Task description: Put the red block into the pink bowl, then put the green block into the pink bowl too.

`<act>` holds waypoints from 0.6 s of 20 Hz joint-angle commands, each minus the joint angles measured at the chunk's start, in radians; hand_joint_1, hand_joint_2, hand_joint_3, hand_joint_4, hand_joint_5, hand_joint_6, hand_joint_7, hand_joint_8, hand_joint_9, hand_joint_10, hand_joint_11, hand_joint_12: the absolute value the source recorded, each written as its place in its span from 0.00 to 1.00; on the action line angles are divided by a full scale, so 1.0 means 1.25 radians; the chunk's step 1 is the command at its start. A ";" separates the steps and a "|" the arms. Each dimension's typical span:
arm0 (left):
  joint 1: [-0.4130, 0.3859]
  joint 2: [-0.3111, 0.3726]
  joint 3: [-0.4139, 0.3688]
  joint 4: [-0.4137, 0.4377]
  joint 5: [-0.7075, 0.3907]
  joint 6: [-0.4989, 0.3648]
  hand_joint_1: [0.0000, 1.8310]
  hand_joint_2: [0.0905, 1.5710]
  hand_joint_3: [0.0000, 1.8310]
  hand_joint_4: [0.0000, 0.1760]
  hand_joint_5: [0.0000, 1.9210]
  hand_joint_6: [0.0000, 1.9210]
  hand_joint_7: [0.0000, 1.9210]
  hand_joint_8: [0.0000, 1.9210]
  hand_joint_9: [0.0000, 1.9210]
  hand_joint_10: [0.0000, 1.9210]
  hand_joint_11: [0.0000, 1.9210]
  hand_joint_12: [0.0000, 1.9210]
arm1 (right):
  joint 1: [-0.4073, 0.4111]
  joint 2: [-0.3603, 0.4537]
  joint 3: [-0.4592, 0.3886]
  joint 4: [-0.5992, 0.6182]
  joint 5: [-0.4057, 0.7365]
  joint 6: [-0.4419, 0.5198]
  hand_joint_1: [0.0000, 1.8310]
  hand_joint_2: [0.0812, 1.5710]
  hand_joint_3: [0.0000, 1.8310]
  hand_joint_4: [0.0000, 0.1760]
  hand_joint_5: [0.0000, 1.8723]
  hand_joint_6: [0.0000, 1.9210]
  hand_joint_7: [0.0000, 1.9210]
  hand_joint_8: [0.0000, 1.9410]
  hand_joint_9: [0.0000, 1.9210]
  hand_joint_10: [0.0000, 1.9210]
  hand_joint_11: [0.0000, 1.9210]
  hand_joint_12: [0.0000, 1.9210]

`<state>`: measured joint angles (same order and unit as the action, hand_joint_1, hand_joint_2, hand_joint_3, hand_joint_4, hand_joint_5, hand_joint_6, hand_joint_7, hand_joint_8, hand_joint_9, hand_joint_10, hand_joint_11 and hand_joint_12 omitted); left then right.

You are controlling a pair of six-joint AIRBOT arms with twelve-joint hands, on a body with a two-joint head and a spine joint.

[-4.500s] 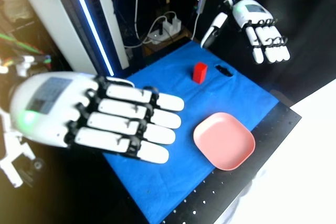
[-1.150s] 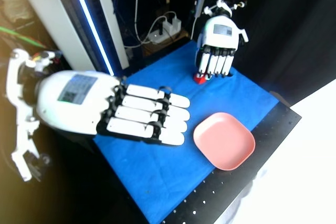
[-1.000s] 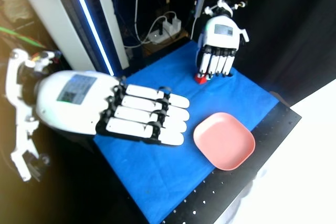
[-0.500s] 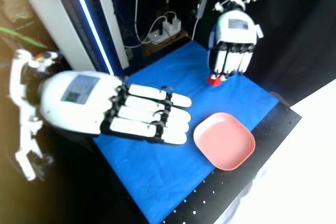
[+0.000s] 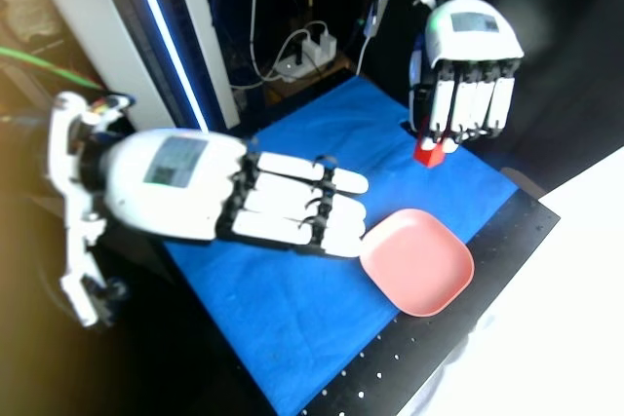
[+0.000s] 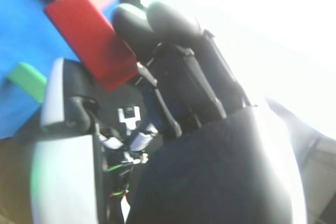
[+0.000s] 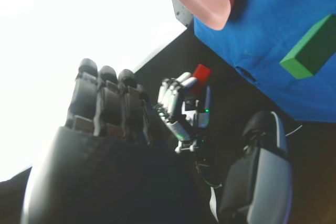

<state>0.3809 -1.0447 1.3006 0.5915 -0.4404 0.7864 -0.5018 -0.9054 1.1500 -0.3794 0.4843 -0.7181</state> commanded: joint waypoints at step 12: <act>-0.069 -0.109 0.113 -0.015 -0.012 0.018 0.70 0.62 0.00 0.00 0.62 0.25 0.66 0.36 0.64 0.46 0.49 0.83 | 0.010 -0.071 0.026 -0.004 0.085 0.003 0.26 0.49 0.00 0.00 0.00 0.00 0.03 0.01 0.00 0.00 0.00 0.00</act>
<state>0.3111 -1.1873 1.4437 0.5907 -0.3649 0.8024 -0.5018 -0.9951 1.1797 -0.4088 0.4805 -0.7170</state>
